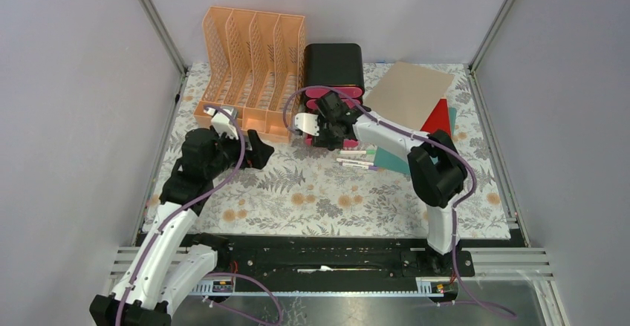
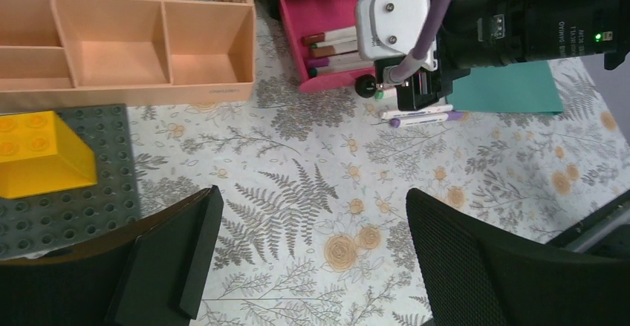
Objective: Organize the desk
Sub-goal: Place the stationery in the drawer, then pick up the stationery from the center of the board.
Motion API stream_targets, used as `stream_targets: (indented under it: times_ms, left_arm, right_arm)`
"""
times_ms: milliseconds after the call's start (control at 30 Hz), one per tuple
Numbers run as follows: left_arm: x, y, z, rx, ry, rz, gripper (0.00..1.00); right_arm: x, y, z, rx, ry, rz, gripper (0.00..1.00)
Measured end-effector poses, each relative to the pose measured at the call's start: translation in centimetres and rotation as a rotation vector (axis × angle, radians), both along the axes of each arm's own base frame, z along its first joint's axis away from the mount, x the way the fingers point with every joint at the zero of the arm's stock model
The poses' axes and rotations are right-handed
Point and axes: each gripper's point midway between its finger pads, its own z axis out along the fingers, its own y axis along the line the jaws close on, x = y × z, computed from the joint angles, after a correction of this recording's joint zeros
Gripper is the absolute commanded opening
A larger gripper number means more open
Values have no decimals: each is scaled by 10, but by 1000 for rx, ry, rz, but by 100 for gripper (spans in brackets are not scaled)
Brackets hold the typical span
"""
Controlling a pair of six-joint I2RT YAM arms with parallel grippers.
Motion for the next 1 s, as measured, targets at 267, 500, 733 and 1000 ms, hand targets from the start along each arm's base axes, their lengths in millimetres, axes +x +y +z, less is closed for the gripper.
stream_targets:
  times_ms: [267, 500, 733, 1000]
  left_arm:
    - [-9, -25, -8, -110, 62, -107, 99]
    - [-24, -51, -25, -292, 174, -196, 99]
    - [-36, -69, -52, -515, 270, -223, 99]
    - [-51, -86, -59, -633, 290, -259, 99]
  right_arm:
    - [-59, -2, 26, 176, 157, 22, 94]
    - [-126, -18, 38, 272, 323, 75, 95]
    - [-133, -60, 7, 261, 452, -43, 80]
    - [-111, -81, -26, 191, 444, -187, 62]
